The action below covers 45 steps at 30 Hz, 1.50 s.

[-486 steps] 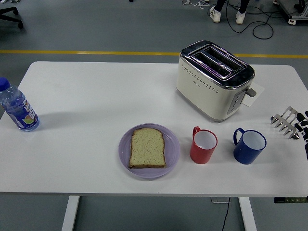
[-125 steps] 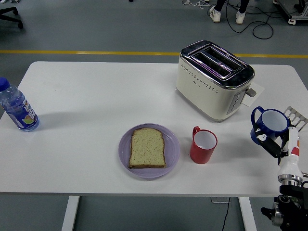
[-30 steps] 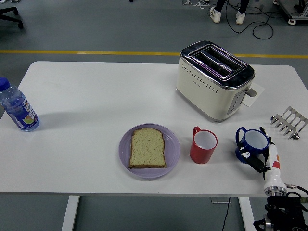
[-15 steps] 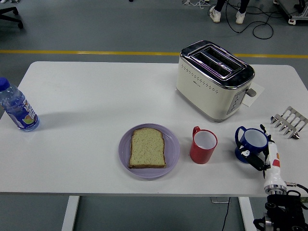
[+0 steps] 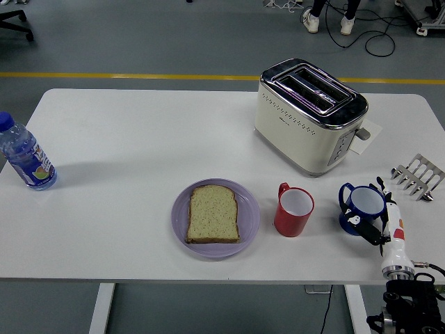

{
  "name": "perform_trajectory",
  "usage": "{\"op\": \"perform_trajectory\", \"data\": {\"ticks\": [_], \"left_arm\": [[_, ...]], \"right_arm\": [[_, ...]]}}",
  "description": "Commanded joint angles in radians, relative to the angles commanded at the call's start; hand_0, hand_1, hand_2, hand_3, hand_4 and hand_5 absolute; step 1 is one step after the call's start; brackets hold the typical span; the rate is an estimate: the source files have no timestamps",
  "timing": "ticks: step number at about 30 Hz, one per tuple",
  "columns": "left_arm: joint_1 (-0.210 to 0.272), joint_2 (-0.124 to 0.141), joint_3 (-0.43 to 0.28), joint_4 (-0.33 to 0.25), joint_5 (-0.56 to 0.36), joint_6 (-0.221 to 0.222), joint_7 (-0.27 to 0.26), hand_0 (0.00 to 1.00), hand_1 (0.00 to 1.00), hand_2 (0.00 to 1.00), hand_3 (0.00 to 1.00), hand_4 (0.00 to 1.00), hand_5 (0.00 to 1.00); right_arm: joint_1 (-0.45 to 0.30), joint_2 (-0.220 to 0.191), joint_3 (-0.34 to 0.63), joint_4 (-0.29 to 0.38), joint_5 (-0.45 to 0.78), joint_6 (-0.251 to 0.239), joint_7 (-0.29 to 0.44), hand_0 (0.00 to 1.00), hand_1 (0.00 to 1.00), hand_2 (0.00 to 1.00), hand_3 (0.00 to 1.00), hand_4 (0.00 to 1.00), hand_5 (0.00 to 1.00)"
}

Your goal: Pick up the cup,pour liquid into bread,place the cup on the desk

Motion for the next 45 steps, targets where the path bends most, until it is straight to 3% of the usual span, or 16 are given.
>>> {"op": "perform_trajectory", "data": {"ticks": [8, 19, 26, 27, 28, 33, 34, 38, 41, 45], "left_arm": [[-0.002, 0.001, -0.004, 0.000, 0.002, 0.000, 0.000, 0.633, 0.639, 0.650, 0.502, 0.240, 0.865], [-0.002, 0.000, -0.004, 0.000, 0.004, 0.000, 0.000, 0.633, 0.638, 0.651, 0.503, 0.240, 0.865], [-0.005, 0.001, -0.006, 0.000, 0.006, 0.000, 0.000, 0.632, 0.638, 0.651, 0.503, 0.240, 0.865], [-0.005, 0.001, -0.006, 0.000, 0.007, 0.001, 0.000, 0.632, 0.638, 0.651, 0.503, 0.240, 0.865], [-0.005, 0.001, -0.006, 0.000, 0.008, 0.001, 0.000, 0.633, 0.638, 0.651, 0.503, 0.239, 0.864], [-0.004, 0.001, -0.005, 0.000, 0.009, 0.001, 0.000, 0.633, 0.638, 0.651, 0.503, 0.239, 0.864], [-0.004, 0.001, -0.005, 0.000, 0.009, 0.001, 0.000, 0.633, 0.638, 0.651, 0.503, 0.240, 0.865], [-0.002, 0.001, -0.001, 0.001, 0.009, 0.000, 0.000, 0.633, 0.638, 0.651, 0.503, 0.240, 0.865], [0.000, 0.001, 0.001, 0.001, 0.010, 0.000, 0.000, 0.633, 0.638, 0.651, 0.503, 0.240, 0.865], [0.002, 0.001, 0.005, 0.001, 0.008, 0.000, 0.000, 0.633, 0.638, 0.651, 0.503, 0.240, 0.865]], "right_arm": [[-0.015, -0.004, 0.018, 0.055, -0.050, -0.021, 0.004, 0.835, 0.744, 0.925, 0.998, 0.912, 0.166], [-0.058, 0.001, 0.115, 0.192, -0.119, -0.054, 0.009, 0.841, 0.744, 0.925, 0.998, 0.923, 0.163], [-0.088, 0.017, 0.203, 0.292, -0.021, -0.054, 0.041, 0.835, 0.736, 0.917, 0.971, 0.899, 0.179], [-0.091, 0.019, 0.213, 0.302, -0.004, -0.046, 0.045, 0.835, 0.736, 0.917, 0.971, 0.899, 0.179], [-0.096, 0.021, 0.231, 0.323, 0.033, -0.027, 0.050, 0.714, 0.619, 0.715, 0.676, 0.674, 0.181], [-0.116, 0.031, 0.289, 0.385, 0.215, 0.039, 0.035, 0.714, 0.619, 0.715, 0.676, 0.674, 0.181], [-0.118, 0.032, 0.295, 0.391, 0.243, 0.048, 0.031, 0.657, 0.579, 0.647, 0.591, 0.606, 0.167], [-0.137, 0.034, 0.371, 0.433, 0.310, 0.185, -0.123, 0.657, 0.579, 0.647, 0.591, 0.606, 0.167], [-0.147, 0.034, 0.408, 0.450, 0.344, 0.248, -0.229, 0.651, 0.572, 0.646, 0.594, 0.605, 0.159], [-0.156, 0.036, 0.457, 0.467, 0.451, 0.337, -0.300, 0.651, 0.572, 0.646, 0.594, 0.605, 0.159]]}}
